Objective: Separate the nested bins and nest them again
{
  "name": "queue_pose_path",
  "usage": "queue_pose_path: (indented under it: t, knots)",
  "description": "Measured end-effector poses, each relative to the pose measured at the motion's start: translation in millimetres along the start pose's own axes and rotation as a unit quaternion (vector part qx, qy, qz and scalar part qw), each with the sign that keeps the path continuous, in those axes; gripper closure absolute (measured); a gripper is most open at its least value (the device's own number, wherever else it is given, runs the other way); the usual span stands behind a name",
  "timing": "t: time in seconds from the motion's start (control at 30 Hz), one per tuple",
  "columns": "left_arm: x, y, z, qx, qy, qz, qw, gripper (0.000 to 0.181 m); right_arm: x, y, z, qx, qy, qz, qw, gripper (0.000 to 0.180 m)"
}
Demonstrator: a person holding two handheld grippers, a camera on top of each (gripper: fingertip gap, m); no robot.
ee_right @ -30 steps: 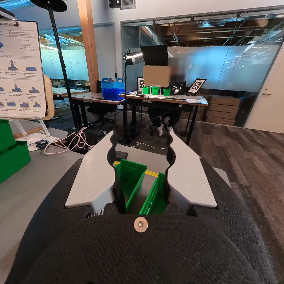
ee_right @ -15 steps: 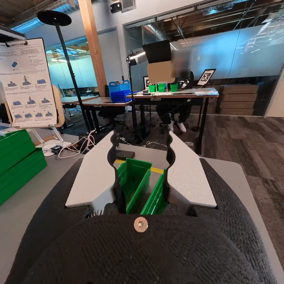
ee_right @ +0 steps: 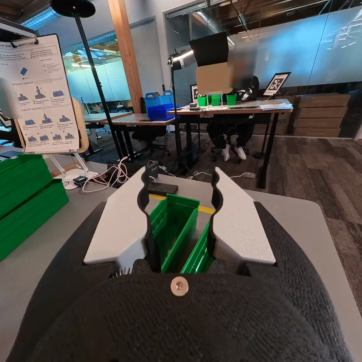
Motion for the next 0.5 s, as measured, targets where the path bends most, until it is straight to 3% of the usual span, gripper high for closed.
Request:
queue_pose_path:
  t: [0.37, 0.5]
  knots:
    - [10, 2, 40, 0.025, 0.026, -0.017, 0.999, 0.18, 5, 10, 10, -0.016, 0.024, -0.011, 1.0, 0.117]
    - [17, 2, 44, -0.041, 0.03, 0.02, 0.998, 0.18, 5, 15, 13, -0.023, 0.024, -0.012, 0.999, 0.117]
Point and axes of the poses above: each gripper's, where its closed fingertips meet, z out along the fingers, x out of its underside, y = z × x across the jaws, the point moved 6 cm from there along -z, back along the fingers, and after that the axes turned 2 degrees about -x, right-handed, at the moved point
